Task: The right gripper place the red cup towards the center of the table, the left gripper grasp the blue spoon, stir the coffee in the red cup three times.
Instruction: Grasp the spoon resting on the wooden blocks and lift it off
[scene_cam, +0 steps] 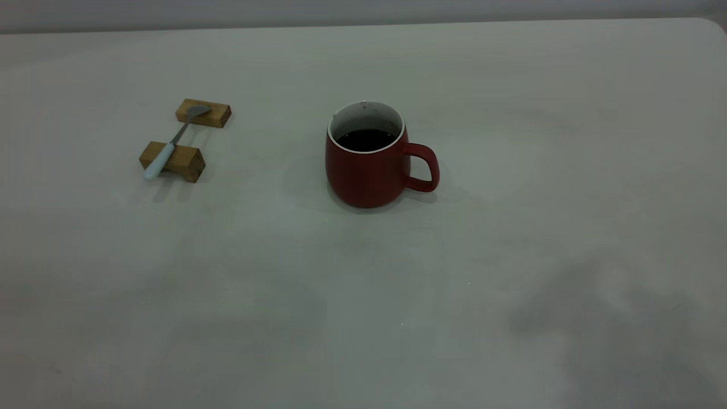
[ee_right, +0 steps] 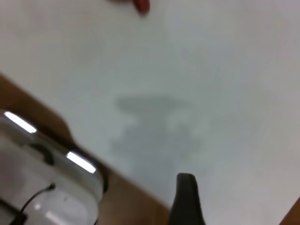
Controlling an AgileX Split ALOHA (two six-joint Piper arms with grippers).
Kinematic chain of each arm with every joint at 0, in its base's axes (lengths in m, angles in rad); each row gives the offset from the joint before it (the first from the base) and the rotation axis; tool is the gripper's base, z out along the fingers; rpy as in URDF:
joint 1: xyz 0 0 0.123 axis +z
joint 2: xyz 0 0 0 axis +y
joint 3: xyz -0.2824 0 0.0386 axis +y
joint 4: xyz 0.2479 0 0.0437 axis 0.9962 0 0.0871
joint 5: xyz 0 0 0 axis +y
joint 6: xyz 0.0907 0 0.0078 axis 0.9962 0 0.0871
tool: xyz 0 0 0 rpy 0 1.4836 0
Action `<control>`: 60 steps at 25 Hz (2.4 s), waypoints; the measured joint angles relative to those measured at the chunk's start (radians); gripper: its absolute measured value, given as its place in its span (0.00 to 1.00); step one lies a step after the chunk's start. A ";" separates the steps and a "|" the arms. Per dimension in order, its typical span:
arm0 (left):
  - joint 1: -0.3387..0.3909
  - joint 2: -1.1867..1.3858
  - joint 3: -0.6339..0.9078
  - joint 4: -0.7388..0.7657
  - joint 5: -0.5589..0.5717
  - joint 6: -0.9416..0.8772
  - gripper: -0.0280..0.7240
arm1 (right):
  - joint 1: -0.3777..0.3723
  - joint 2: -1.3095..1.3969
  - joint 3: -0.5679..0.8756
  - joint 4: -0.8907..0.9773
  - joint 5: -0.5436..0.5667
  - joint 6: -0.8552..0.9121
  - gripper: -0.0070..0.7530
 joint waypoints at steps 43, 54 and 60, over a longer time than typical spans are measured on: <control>0.000 0.000 0.000 0.000 0.000 0.000 0.80 | -0.506 -1.080 0.645 0.062 -0.110 0.127 0.63; 0.000 0.000 0.000 0.000 0.000 0.000 0.80 | -0.506 -1.080 0.645 0.062 -0.110 0.127 0.41; 0.000 0.015 -0.014 0.022 -0.020 -0.069 0.80 | -0.506 -1.080 0.645 0.062 -0.110 0.127 0.33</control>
